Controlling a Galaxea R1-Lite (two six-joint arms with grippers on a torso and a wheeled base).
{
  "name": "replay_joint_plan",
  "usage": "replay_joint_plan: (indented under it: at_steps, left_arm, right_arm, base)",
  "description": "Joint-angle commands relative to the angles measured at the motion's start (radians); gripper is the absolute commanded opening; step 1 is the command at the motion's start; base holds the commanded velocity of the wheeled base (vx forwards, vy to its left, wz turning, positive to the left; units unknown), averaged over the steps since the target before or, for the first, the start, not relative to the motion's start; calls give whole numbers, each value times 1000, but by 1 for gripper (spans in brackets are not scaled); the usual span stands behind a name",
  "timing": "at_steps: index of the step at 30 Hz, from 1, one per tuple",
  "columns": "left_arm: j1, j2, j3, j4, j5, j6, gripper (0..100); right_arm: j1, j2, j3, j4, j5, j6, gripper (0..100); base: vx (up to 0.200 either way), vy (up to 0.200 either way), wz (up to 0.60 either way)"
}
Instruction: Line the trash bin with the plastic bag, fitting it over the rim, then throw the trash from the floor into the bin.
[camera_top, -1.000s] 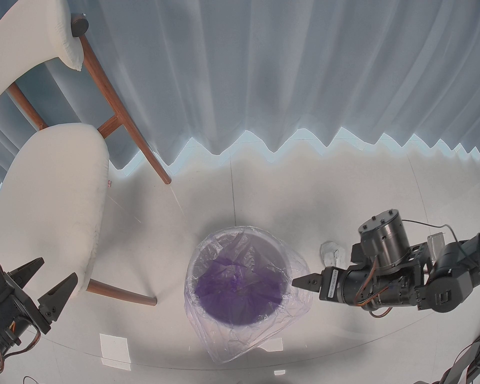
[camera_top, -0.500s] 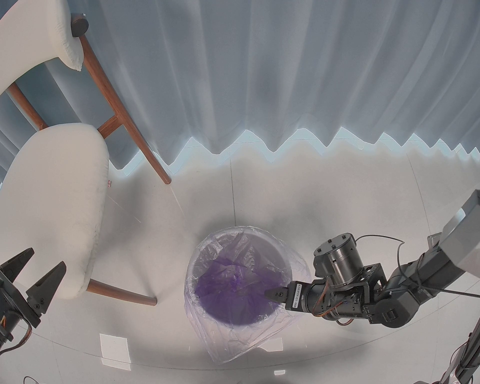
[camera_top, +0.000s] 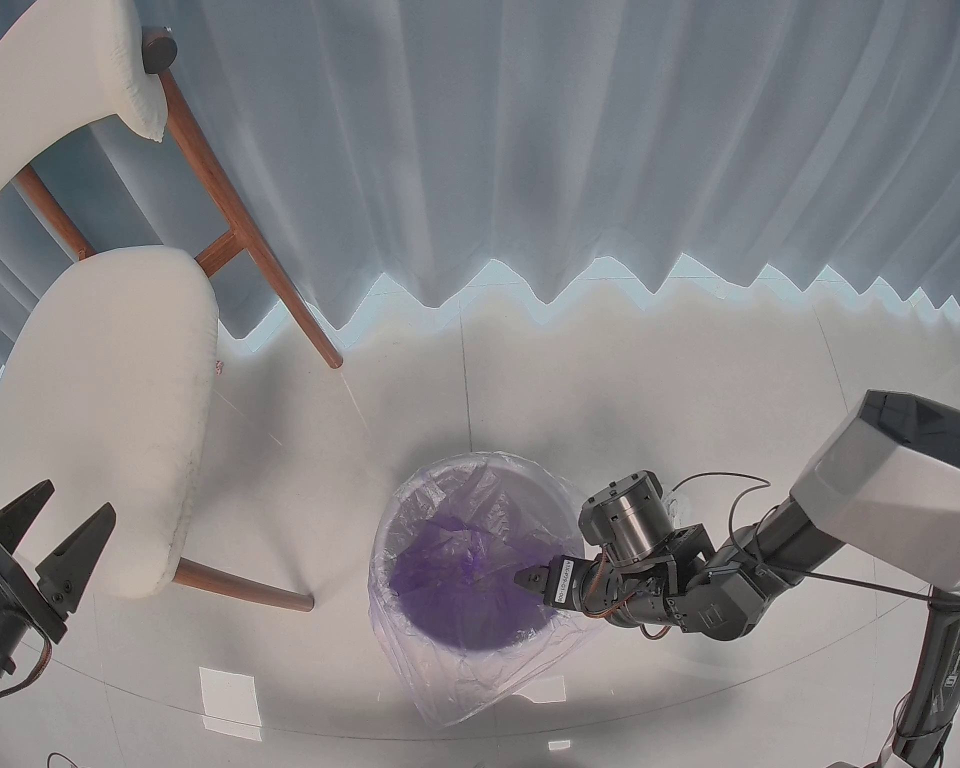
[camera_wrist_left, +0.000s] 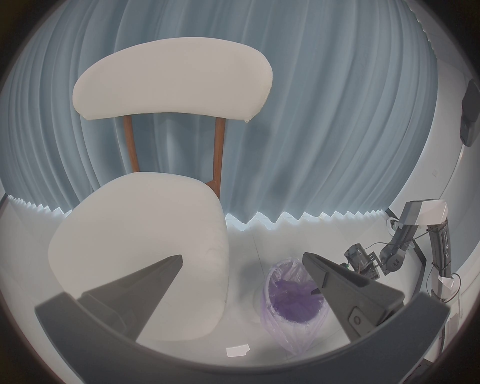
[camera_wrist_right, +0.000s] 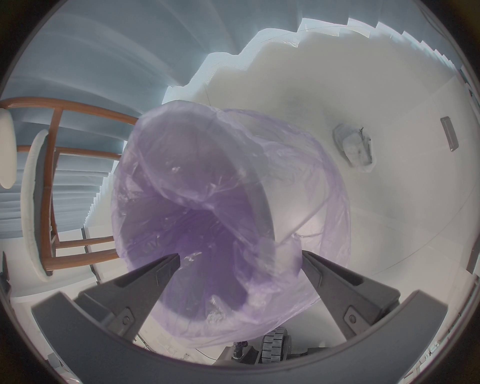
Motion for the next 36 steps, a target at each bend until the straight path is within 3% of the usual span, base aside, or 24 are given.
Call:
replay_joint_plan:
  at_steps: [1, 18, 19, 29, 36]
  left_arm:
    - [-1, -2, -23, 0, 10, 3, 100]
    - [-2, -28, -34, 12, 16, 11, 100]
    - [-2, -28, -34, 12, 16, 11, 100]
    - [-15, -39, -34, 12, 2, 11, 100]
    - [-67, -28, -37, 12, 0, 11, 100]
  right_arm:
    - [-2, 70, -58, 9, -11, 0, 100]
    - [-22, 146, -173, 65, -45, -1, 100]
    - [-22, 146, -173, 65, -45, -1, 0]
    - [-39, 65, -133, 64, -45, 9, 0]
    - [-48, -122, -43, 72, 17, -1, 0]
  base:
    - [0, 0, 0]
    - [0, 0, 0]
    - [0, 0, 0]
    - [0, 0, 0]
    - [0, 0, 0]
